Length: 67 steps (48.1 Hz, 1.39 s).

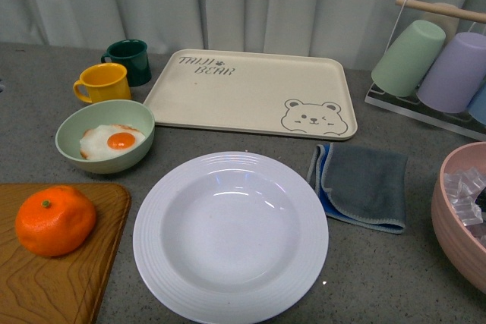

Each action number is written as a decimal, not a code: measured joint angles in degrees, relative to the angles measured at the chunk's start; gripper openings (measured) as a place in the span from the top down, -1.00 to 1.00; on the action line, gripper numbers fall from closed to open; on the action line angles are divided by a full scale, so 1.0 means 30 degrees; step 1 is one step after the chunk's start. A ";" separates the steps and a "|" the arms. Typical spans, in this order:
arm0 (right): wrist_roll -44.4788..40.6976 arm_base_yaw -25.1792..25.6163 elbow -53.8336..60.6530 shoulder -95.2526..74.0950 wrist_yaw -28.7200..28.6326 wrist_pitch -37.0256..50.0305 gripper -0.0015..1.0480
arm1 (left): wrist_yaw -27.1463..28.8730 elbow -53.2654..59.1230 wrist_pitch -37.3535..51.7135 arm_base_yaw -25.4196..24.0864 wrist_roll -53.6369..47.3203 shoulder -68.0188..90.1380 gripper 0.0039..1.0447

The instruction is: Place orange and plate with both arms

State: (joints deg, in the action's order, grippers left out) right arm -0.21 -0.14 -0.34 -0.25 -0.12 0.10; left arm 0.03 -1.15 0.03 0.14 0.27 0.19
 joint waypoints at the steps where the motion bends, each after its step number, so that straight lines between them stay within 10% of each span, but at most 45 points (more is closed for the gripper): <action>1: 0.0000 0.0000 0.0000 0.0000 0.0000 0.0000 -0.82 | 0.0000 0.0000 0.0000 0.0000 0.0000 0.0000 -0.88; 48: 0.0000 0.0000 0.0000 0.0000 0.0000 0.0000 -0.82 | 0.0066 -0.0015 -0.0022 0.0007 0.0000 0.0029 -0.88; 53: 0.0000 0.0000 0.0000 0.0015 -0.0007 0.0000 -0.82 | 0.1982 -0.1821 -0.4160 0.0597 0.2011 0.4357 -0.88; 67: 0.0000 0.0000 0.0000 0.0015 0.0000 0.0000 -0.82 | 0.1056 -0.4575 0.1137 0.1996 0.3133 1.7398 -0.88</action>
State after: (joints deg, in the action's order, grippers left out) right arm -0.21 -0.14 -0.34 -0.21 -0.12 0.10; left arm 3.20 -14.87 3.44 6.13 9.67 52.38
